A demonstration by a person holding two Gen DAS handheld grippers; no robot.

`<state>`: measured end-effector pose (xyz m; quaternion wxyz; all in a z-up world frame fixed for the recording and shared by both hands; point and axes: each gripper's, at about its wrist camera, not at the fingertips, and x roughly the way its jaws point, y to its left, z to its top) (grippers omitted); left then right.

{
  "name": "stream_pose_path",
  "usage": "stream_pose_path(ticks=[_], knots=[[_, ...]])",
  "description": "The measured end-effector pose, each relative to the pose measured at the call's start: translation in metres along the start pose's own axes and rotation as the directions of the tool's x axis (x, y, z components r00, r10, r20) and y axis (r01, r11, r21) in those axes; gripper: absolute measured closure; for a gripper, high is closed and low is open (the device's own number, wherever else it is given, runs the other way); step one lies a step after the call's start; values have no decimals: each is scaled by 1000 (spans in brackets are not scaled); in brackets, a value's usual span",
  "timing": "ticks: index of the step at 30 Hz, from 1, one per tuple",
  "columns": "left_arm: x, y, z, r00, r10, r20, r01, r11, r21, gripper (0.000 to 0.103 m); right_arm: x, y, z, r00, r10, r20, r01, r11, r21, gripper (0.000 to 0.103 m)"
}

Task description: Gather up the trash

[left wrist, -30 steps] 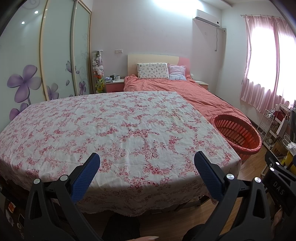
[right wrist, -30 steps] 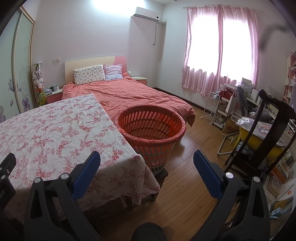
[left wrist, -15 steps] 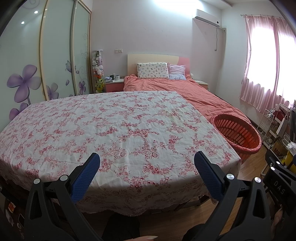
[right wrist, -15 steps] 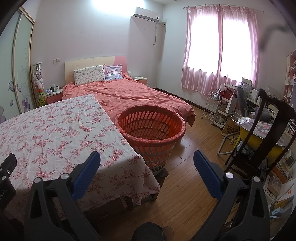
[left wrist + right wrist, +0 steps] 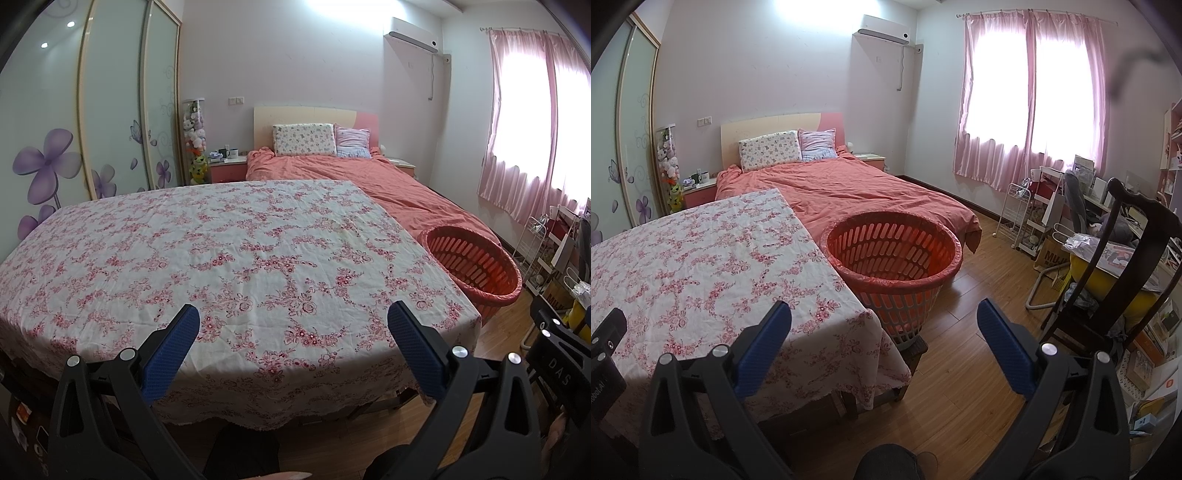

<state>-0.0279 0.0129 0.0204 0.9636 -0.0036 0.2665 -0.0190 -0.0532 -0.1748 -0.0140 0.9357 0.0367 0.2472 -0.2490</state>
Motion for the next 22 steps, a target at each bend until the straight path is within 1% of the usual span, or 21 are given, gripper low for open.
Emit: stream_pose_path(ticks=[22], knots=[[0,-1,-3,1000,-4,-9,4,1000,2,3,1,2,-1,1000,5,-4,-5,1000,-4,5]])
